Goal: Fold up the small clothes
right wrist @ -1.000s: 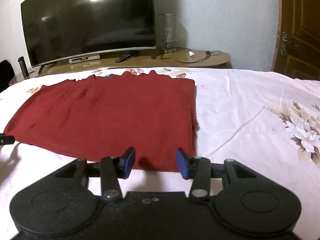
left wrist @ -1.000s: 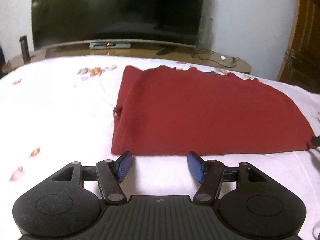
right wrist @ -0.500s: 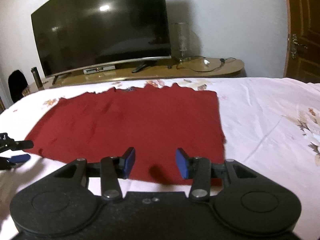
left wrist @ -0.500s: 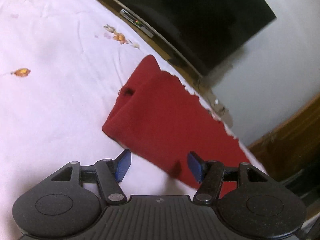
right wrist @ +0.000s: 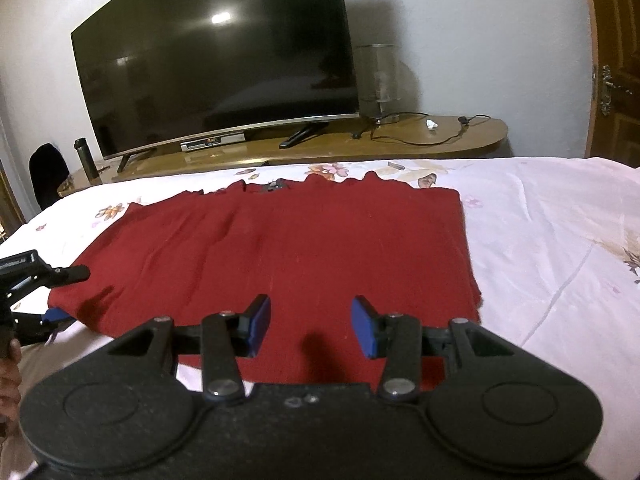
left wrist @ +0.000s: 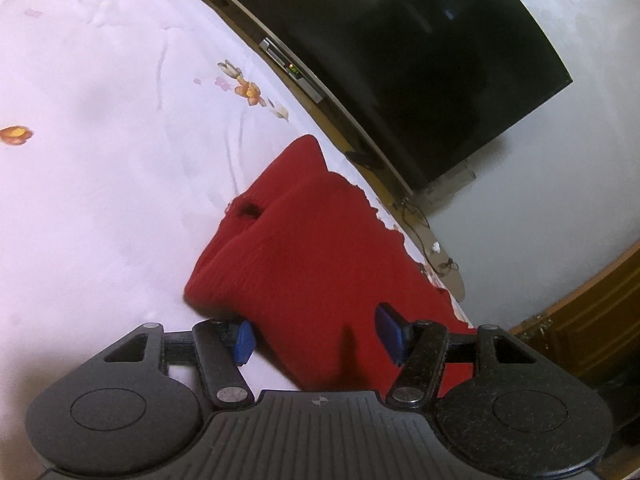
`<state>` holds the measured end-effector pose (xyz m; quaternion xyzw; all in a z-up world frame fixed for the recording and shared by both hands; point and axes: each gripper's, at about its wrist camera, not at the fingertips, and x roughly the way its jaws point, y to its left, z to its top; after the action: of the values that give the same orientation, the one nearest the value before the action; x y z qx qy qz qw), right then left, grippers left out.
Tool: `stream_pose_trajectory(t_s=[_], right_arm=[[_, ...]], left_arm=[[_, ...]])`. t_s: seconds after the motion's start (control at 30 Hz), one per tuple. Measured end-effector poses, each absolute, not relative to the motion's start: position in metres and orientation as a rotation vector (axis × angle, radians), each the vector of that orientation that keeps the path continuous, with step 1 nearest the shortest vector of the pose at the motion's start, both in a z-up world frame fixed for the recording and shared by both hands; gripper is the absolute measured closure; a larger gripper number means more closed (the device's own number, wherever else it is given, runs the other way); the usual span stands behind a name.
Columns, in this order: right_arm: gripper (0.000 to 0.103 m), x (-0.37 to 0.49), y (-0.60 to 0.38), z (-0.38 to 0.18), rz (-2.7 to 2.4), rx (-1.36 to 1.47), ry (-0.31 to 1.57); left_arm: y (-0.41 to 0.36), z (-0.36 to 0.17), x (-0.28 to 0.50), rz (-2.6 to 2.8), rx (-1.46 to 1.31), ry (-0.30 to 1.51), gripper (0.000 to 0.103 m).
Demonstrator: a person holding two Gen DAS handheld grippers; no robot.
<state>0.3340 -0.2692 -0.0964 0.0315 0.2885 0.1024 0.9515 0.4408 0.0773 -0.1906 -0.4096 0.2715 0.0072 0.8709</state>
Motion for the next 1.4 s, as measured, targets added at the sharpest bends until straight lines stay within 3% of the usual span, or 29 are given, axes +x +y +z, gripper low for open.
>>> stream_pose_trajectory(t_s=[0.27, 0.33, 0.37, 0.4, 0.53, 0.8, 1.23, 1.4], right_arm=[[0.06, 0.346, -0.269, -0.101, 0.227, 0.07, 0.598], [0.064, 0.354, -0.265, -0.101, 0.238, 0.069, 0.597], [0.069, 0.358, -0.263, -0.1, 0.244, 0.068, 0.596], [0.081, 0.363, -0.261, -0.1, 0.253, 0.066, 0.597], [0.088, 0.382, -0.242, -0.098, 0.297, 0.049, 0.598], [0.09, 0.407, -0.216, -0.1, 0.341, 0.029, 0.606], [0.095, 0.413, -0.191, -0.128, 0.367, -0.078, 0.668], [0.095, 0.41, -0.194, -0.131, 0.368, -0.057, 0.664]], left_arm=[[0.077, -0.189, 0.45, 0.029, -0.858, 0.559, 0.046], [0.081, -0.192, 0.447, 0.059, -0.869, 0.571, 0.074], [0.086, -0.198, 0.447, 0.072, -0.906, 0.574, 0.081], [0.092, -0.203, 0.446, 0.073, -0.948, 0.57, 0.09], [0.092, -0.205, 0.443, 0.059, -0.943, 0.553, 0.094], [0.087, -0.197, 0.425, 0.029, -0.906, 0.425, 0.094], [0.101, -0.207, 0.443, 0.001, -0.995, 0.546, 0.094], [0.088, -0.167, 0.438, -0.074, -0.866, 0.438, 0.094]])
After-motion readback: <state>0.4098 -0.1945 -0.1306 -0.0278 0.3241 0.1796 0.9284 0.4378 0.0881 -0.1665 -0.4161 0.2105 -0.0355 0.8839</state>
